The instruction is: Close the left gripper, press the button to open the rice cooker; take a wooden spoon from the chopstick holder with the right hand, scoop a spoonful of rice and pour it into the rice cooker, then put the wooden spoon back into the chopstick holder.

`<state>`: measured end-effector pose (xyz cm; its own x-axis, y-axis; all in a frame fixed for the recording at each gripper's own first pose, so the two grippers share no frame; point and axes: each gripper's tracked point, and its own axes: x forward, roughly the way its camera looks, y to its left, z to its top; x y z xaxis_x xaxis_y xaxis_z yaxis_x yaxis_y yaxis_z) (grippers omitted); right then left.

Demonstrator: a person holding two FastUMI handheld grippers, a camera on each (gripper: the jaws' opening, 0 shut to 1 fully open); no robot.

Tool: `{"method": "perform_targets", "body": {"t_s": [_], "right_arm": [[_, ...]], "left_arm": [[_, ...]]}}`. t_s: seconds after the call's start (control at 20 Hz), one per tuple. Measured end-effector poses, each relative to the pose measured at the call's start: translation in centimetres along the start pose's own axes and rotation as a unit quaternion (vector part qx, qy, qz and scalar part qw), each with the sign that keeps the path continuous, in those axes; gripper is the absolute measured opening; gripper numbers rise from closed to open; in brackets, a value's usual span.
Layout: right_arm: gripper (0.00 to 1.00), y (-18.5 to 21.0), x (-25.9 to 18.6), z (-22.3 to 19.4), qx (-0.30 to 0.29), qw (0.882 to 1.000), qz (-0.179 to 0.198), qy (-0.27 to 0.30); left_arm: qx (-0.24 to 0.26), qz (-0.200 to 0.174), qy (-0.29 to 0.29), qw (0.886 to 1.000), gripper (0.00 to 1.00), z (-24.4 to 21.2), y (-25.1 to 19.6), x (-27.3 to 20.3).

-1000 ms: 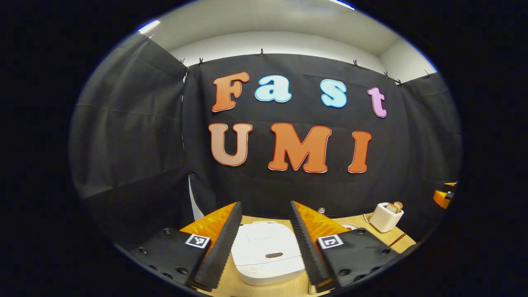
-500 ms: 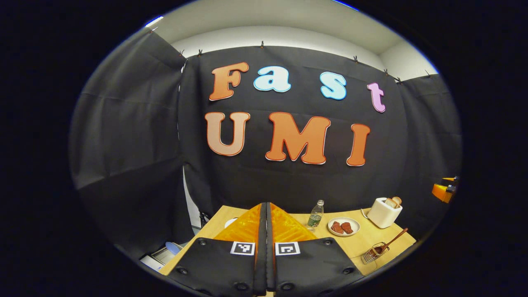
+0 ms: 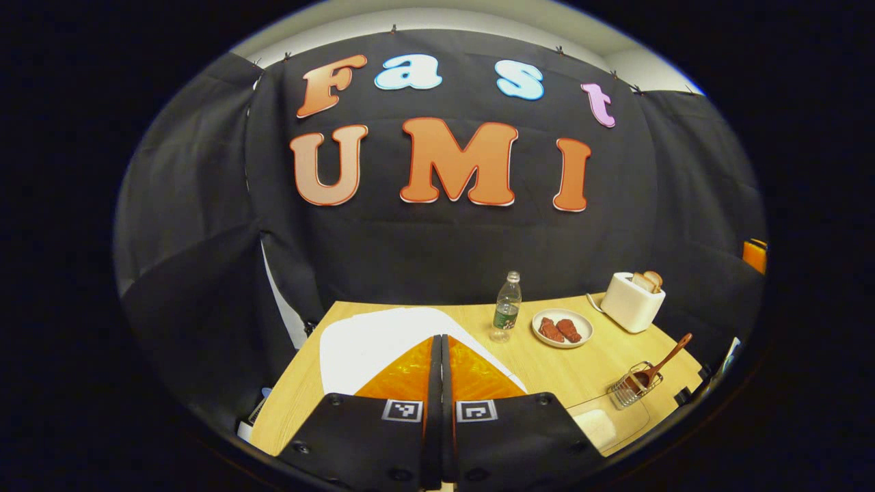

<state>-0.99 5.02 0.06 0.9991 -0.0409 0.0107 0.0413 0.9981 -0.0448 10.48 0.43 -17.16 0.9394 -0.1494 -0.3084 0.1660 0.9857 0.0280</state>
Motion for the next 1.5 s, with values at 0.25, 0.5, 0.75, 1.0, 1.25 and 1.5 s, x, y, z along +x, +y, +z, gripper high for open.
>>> {"method": "perform_targets", "body": {"t_s": [0.25, 0.5, 0.75, 1.0, 1.25, 1.5], "right_arm": [[0.95, -1.8, -0.4, -1.4, 0.008, 1.0, -0.021, 0.019], [0.95, -3.1, -0.5, -2.4, 0.015, 0.999, -0.039, 0.032], [0.95, -3.2, -0.4, -3.0, 0.012, 0.998, -0.045, 0.037], [0.95, -1.8, -0.1, -3.1, 0.016, 0.999, -0.03, 0.036], [0.95, -1.8, 0.1, -2.7, -0.001, 0.999, -0.031, 0.028], [0.95, -1.6, 0.5, -3.2, 0.009, 0.999, -0.029, 0.028]], "left_arm": [[-0.019, 0.01, 0.059, 0.998, 0.04, -4.7, 1.2, 3.8], [-0.022, 0.012, 0.095, 0.995, 0.04, -7.4, 1.4, 4.7], [-0.023, 0.012, 0.108, 0.994, 0.06, -7.5, 1.2, 4.9], [-0.031, 0.007, 0.106, 0.994, 0.05, -7.6, 1.3, 4.8], [-0.015, 0.033, 0.046, 0.998, 0.05, -1.9, 2.7, 2.6], [-0.035, 0.048, -0.048, 0.997, 0.05, 6.5, 3.8, -2.1]]}}
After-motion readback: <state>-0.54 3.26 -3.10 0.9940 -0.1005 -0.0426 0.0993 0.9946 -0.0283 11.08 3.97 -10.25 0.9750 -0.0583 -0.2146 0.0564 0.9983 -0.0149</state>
